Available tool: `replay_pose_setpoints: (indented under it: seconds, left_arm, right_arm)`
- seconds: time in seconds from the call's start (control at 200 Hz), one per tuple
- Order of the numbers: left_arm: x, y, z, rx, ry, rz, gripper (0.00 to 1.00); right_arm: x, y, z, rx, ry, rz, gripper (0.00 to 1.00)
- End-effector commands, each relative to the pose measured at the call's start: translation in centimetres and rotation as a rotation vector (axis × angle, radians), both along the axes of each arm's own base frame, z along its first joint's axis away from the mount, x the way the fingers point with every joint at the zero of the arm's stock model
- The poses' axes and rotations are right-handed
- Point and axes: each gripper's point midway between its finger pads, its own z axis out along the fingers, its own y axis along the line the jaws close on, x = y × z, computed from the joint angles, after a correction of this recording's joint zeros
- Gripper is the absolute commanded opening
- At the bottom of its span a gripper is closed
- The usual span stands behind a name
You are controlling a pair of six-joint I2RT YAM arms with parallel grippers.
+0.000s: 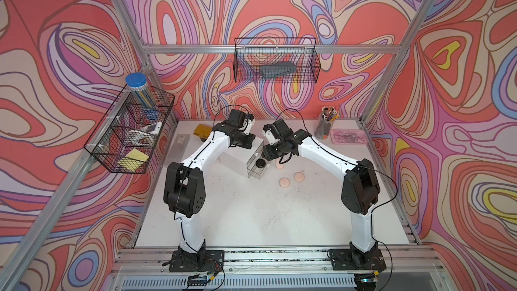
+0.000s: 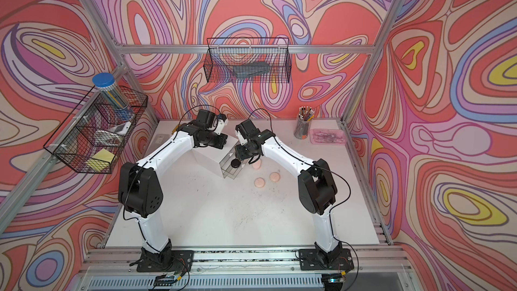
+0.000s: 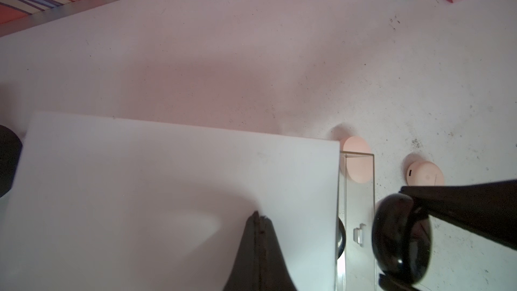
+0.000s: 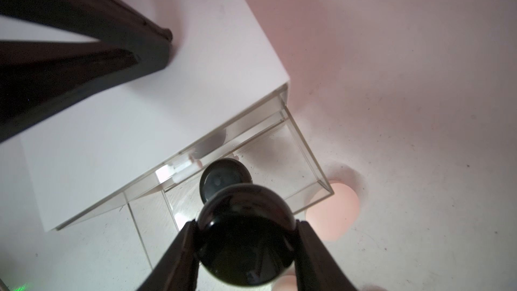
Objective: Put the bluetooth earphones in the drawer according to color
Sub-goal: Place the bluetooth earphone in the drawer.
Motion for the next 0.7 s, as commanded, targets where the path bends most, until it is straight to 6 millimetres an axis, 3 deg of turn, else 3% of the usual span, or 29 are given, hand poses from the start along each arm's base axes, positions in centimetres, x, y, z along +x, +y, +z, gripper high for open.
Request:
replay_pose_setpoints:
  seconds: [0.0,0.516,0.586,0.696]
  left_arm:
    - [-9.1,3.0,-11.4,0.195,0.49,-0.016,0.0]
    - [-9.2,3.0,-11.6,0.197,0.496,-0.016,0.0]
    - [-9.2,3.0,-11.6,0.198,0.496,-0.016,0.0]
    - [-9.3,3.0,-11.7,0.199,0.496,-0.016,0.0]
  right_arm:
    - [0.3,1.5,-0.2,0.051,0.003,0.021,0.19]
    - [0.6,2.2,-2.4,0.041,0.034,0.021,0.21]
    - [0.6,2.2,-2.5,0.032,0.033,0.021,0.24]
    - [0.7,2.3,-2.5,0.041,0.027,0.021,0.4]
